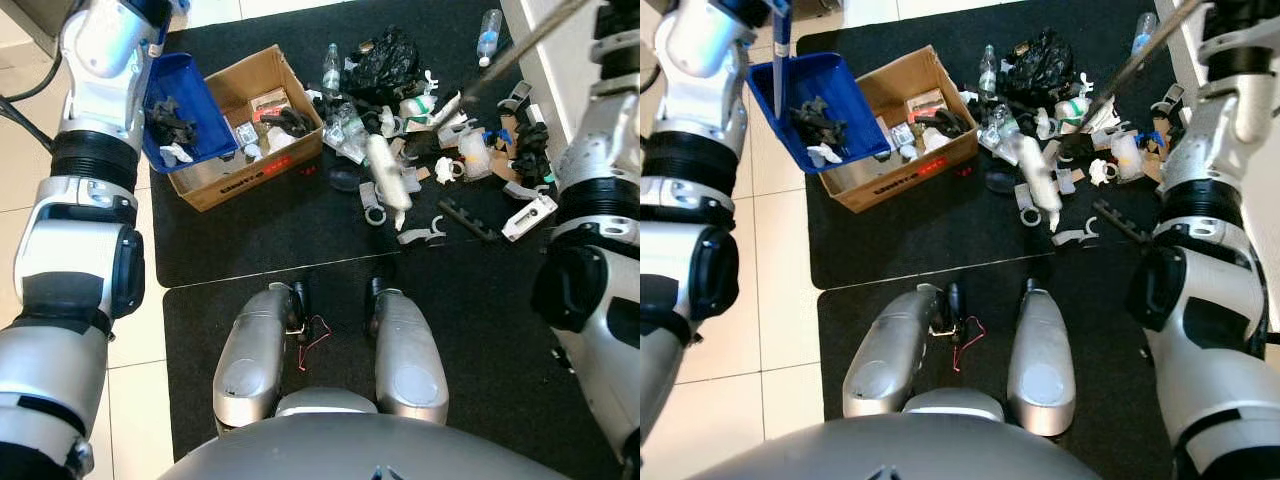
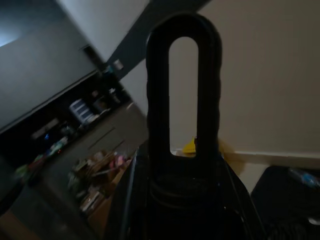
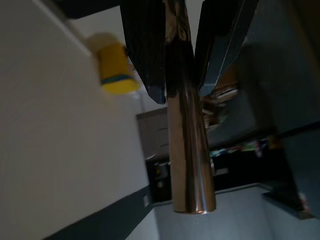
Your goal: Sweep floor
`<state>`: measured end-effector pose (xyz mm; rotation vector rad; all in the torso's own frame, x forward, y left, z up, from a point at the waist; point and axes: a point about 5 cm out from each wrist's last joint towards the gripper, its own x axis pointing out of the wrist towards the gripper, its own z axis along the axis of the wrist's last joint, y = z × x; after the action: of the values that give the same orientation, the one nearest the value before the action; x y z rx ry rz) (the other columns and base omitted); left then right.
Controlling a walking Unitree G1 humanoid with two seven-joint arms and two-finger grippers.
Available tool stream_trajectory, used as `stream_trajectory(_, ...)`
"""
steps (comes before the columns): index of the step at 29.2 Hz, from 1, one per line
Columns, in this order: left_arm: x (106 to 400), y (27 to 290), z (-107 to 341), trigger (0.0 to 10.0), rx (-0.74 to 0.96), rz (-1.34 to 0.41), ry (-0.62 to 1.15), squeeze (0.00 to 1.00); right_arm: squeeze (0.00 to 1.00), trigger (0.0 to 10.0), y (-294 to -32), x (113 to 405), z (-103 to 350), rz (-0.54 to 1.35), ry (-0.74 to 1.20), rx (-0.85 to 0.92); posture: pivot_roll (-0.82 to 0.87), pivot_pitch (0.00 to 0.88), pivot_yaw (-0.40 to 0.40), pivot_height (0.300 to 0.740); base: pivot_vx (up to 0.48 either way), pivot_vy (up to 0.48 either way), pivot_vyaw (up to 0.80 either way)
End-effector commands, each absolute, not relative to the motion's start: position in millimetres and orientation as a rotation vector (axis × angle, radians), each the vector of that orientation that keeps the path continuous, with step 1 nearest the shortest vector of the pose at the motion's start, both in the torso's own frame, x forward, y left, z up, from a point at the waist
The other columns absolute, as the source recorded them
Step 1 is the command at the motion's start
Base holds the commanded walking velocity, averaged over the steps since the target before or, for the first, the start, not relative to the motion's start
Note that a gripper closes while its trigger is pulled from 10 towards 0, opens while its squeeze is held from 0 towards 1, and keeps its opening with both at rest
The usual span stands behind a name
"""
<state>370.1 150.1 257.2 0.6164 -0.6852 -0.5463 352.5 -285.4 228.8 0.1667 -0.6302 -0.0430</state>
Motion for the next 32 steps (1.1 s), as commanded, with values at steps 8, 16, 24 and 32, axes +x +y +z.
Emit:
stream_trajectory(8, 354.3, 130.1, 213.0, 10.0, 0.980, -0.807, -0.678, 0.00, 0.00, 10.0, -285.2, 348.6, 229.5, -0.032, -0.663, 0.173, 0.07, 0.119, 0.051, 0.740, 0.000, 0.000, 0.00)
stream_trajectory(16, 340.4, 118.3, 176.2, 10.0, 1.089, -0.993, -0.641, 0.00, 0.00, 10.0, -283.3, 348.9, 229.5, -0.033, -0.667, 0.167, 0.07, 0.116, 0.053, 0.740, 0.000, 0.000, 0.00)
stream_trajectory(24, 329.7, 113.5, 147.0, 10.0, 1.186, -1.096, -0.613, 0.00, 0.00, 10.0, -283.0, 349.2, 231.6, -0.028, -0.674, 0.168, 0.06, 0.118, 0.053, 0.740, 0.000, 0.000, 0.00)
stream_trajectory(32, 335.5, 118.8, 156.5, 10.0, 1.222, -1.046, -0.650, 0.00, 0.00, 10.0, -283.0, 349.2, 231.1, -0.026, -0.674, 0.174, 0.07, 0.120, 0.055, 0.740, 0.000, 0.000, 0.00)
